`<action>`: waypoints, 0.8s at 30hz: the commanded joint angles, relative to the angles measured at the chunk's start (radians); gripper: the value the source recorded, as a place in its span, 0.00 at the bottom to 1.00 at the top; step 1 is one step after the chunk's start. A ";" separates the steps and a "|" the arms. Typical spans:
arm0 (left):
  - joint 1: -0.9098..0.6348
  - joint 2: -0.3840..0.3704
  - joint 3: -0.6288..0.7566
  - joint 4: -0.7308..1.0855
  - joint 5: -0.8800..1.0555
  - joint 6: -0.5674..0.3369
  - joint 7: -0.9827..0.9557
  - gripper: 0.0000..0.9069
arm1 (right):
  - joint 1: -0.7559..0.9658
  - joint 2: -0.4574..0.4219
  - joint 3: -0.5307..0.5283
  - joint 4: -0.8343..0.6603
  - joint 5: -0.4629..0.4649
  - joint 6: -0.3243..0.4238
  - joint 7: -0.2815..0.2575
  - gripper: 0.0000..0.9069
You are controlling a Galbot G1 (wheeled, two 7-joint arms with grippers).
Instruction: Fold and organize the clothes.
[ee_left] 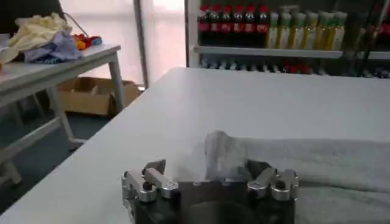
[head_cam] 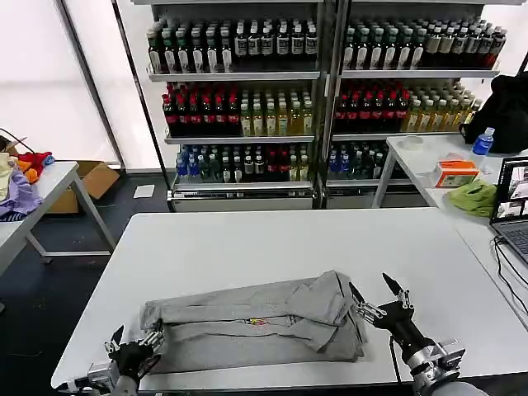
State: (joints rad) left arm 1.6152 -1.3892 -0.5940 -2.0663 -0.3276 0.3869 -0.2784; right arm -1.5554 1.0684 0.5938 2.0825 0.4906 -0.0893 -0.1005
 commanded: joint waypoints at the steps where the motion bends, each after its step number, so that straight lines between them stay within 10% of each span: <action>1: 0.003 -0.121 0.076 -0.005 0.024 -0.011 -0.080 0.28 | -0.013 0.000 0.007 0.012 0.033 0.015 0.000 1.00; 5: 0.006 -0.136 0.099 0.011 0.038 -0.028 -0.075 0.03 | -0.013 -0.001 0.015 0.020 0.073 0.010 0.003 1.00; 24: -0.034 -0.062 -0.037 0.003 -0.065 -0.131 -0.004 0.02 | -0.012 -0.020 0.011 0.026 0.100 0.007 0.011 1.00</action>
State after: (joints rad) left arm 1.6028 -1.4981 -0.5267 -2.0370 -0.3077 0.3157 -0.3090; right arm -1.5668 1.0554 0.6045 2.1053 0.5775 -0.0826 -0.0921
